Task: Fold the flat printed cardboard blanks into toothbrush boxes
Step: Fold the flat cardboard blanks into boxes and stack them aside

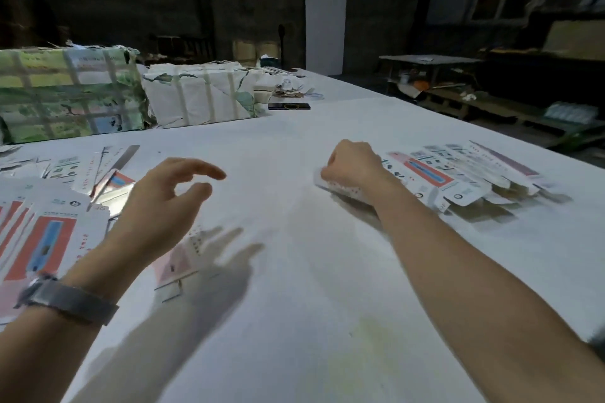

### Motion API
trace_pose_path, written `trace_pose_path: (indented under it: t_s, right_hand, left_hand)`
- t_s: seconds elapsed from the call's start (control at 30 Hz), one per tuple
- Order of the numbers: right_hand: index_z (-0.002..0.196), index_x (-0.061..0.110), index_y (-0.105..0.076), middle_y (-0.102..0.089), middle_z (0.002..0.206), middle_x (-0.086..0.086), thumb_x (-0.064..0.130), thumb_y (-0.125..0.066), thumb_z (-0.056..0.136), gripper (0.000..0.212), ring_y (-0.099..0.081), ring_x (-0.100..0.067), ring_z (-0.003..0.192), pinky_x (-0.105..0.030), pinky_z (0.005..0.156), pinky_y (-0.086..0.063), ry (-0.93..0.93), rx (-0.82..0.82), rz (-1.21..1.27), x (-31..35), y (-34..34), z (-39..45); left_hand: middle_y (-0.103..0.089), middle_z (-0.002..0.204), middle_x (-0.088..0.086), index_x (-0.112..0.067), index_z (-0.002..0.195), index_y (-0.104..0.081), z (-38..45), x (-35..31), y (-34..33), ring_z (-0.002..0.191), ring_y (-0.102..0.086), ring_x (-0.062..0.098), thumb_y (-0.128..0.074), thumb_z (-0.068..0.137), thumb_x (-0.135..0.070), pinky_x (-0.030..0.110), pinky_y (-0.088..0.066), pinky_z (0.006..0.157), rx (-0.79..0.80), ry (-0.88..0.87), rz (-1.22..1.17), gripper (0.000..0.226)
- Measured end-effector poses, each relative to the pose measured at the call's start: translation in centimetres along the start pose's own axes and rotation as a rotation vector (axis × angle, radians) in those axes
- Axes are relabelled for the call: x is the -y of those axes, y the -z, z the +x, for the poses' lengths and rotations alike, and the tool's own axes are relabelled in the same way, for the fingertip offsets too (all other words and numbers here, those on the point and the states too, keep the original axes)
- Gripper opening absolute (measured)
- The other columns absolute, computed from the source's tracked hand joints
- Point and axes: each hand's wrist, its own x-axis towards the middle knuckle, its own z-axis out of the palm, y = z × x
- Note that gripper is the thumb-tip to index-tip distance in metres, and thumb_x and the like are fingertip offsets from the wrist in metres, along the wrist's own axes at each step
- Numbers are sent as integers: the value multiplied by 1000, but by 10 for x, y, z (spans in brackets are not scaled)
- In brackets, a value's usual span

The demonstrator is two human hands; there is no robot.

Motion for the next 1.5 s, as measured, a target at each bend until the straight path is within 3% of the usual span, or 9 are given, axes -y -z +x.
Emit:
trace_pose_path:
  t_s: [0.17,0.23,0.43,0.73,0.87,1.03,1.17,1.37,1.5]
  right_hand:
    - [104,17,-61,-60,116,-6,17,-55,90,16,-43,-31,116,-42,83,-33,-97,-158,-86,-33,-6,23]
    - [113,20,-63,-57,121,-5,12,-54,90,26,-43,-31,116,-42,82,-34,-130,-186,-93,-41,-7,27]
    - [117,21,-66,-58,125,-4,10,-56,90,31,-44,-30,119,-40,88,-38,-48,-256,-91,-33,-12,26]
    - [86,33,-69,-66,88,10,21,-63,84,13,-62,-18,90,-34,83,-53,411,1,237,71,-19,-35]
    - [92,32,-71,-64,83,13,23,-65,84,13,-59,-14,83,-33,83,-51,528,3,287,89,-29,-53]
    - [110,29,-70,-64,85,14,23,-68,86,24,-59,-10,78,-28,74,-48,524,-48,502,91,-36,-55]
    - [129,34,-55,-59,89,11,30,-65,92,38,-59,2,73,-14,62,-44,473,-94,723,94,-33,-51]
    - [142,37,-46,-59,91,6,30,-58,96,48,-62,-6,82,-21,66,-56,534,-136,809,100,-27,-58]
    - [145,31,-44,-57,96,5,21,-56,97,51,-62,4,81,-16,53,-53,603,-187,911,104,-21,-65]
  left_hand:
    - [-58,125,5,-40,94,-65,1,12,0,76,-58,27,-61,90,-14,41,-47,79,37,49,281,27]
    - [-57,129,11,-38,112,-64,4,23,-2,85,-61,30,-61,92,-31,45,-48,88,120,145,454,22]
    - [-44,145,6,-45,133,-48,-3,39,-16,133,-38,38,-40,71,-90,53,-35,108,388,357,665,77]
    - [-47,131,8,-30,119,-58,-9,34,-29,127,-42,31,-62,89,-44,41,-39,106,259,200,446,34]
    - [-25,153,6,-36,126,-54,-6,35,-25,139,-30,34,-78,80,-37,44,-36,111,151,221,365,52]
    - [-25,148,0,-39,141,-38,0,21,-17,115,-44,15,-88,70,-14,-2,-40,63,-39,159,83,90]
    - [-53,118,-12,-49,148,-18,4,4,-9,102,-64,13,-84,71,-4,17,-54,59,-83,223,-312,111]
    - [-71,104,-1,-36,125,-55,2,-7,-1,101,-69,22,-61,85,5,38,-59,79,137,238,-594,58]
    - [-75,96,6,-36,120,-56,0,-5,5,94,-74,28,-43,86,9,38,-61,66,302,220,-884,58]
